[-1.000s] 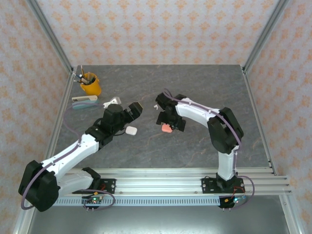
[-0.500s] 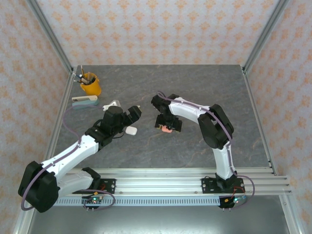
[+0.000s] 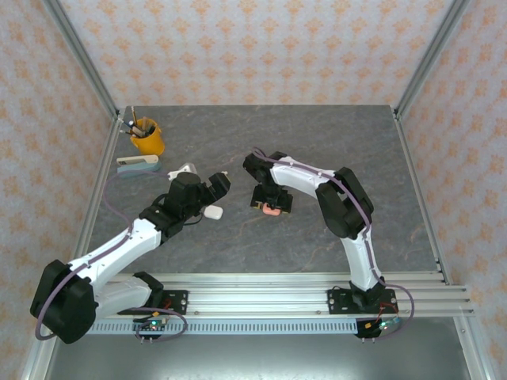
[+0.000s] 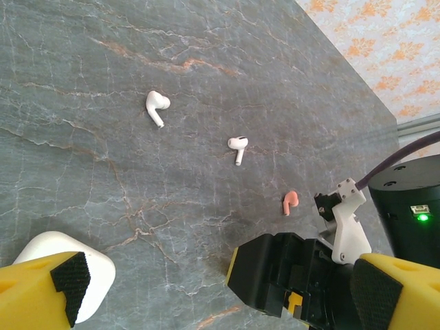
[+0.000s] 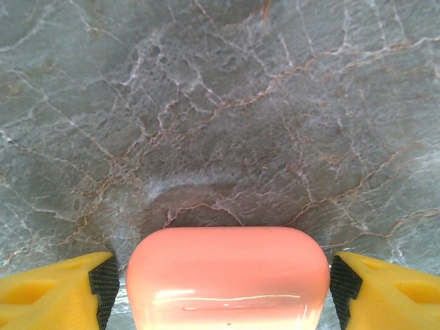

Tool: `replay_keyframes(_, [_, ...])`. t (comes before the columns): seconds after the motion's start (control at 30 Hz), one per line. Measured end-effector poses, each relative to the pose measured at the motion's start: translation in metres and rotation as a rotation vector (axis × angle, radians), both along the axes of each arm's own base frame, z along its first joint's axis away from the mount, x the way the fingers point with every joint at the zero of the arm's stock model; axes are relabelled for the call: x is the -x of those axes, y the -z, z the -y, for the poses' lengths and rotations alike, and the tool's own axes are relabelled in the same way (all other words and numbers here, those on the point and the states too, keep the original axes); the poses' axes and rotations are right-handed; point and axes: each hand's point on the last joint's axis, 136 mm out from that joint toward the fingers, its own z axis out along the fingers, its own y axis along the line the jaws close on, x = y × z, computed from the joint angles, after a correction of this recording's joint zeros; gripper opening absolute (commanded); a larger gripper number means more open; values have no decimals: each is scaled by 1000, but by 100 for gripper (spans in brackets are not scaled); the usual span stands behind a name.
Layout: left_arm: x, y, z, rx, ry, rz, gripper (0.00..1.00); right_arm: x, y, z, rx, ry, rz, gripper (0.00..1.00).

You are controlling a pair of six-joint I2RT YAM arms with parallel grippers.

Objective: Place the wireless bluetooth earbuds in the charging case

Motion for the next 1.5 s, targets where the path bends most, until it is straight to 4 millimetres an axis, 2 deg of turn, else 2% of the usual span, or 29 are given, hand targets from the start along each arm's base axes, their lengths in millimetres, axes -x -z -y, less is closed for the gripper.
replay_keyframes(0.67, [0, 4, 1, -1, 6, -12, 100, 2, 1, -3, -48, 30, 43, 55])
replay_keyframes(1.0, [1, 8, 9, 16, 39, -31, 100, 9, -1, 6, -58, 104, 50, 52])
replay_keyframes(1.23, [-1, 25, 25, 38, 97, -73, 100, 8, -7, 27, -66, 246, 54, 51])
replay_keyframes(1.5, [10, 46, 79, 52, 245, -81, 100, -9, -24, 41, -150, 417, 94, 51])
